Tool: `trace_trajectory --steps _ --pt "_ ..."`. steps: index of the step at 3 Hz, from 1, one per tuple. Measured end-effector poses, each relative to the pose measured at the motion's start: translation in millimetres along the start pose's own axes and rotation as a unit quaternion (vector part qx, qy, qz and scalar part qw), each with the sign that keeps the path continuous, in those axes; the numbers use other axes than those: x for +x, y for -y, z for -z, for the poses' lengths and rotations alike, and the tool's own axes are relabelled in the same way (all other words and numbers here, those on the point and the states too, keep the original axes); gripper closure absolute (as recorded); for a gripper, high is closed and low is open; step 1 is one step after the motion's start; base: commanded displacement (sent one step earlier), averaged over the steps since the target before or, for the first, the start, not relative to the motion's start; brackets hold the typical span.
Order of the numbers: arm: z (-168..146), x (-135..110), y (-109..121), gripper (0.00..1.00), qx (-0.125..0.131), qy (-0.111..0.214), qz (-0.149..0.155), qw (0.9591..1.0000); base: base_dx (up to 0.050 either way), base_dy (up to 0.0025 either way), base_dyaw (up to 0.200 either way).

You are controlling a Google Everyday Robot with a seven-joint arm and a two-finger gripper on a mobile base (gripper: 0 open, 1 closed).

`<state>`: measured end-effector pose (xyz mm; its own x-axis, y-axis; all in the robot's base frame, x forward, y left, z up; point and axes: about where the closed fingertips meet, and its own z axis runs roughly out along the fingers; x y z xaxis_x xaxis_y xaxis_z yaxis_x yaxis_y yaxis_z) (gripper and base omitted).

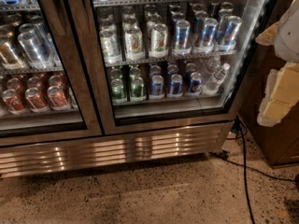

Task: Open right fridge door

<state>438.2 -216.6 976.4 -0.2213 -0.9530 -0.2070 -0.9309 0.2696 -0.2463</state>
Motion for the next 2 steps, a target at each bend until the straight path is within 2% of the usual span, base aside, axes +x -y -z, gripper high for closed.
trace_trajectory --steps 1,2 --pt "1.6 -0.7 1.3 0.00 0.002 0.001 0.000 1.0000 0.000 0.00000 0.198" --pt "7.5 -3.3 6.6 0.00 0.010 0.003 0.000 0.9999 0.000 0.00000 0.000"
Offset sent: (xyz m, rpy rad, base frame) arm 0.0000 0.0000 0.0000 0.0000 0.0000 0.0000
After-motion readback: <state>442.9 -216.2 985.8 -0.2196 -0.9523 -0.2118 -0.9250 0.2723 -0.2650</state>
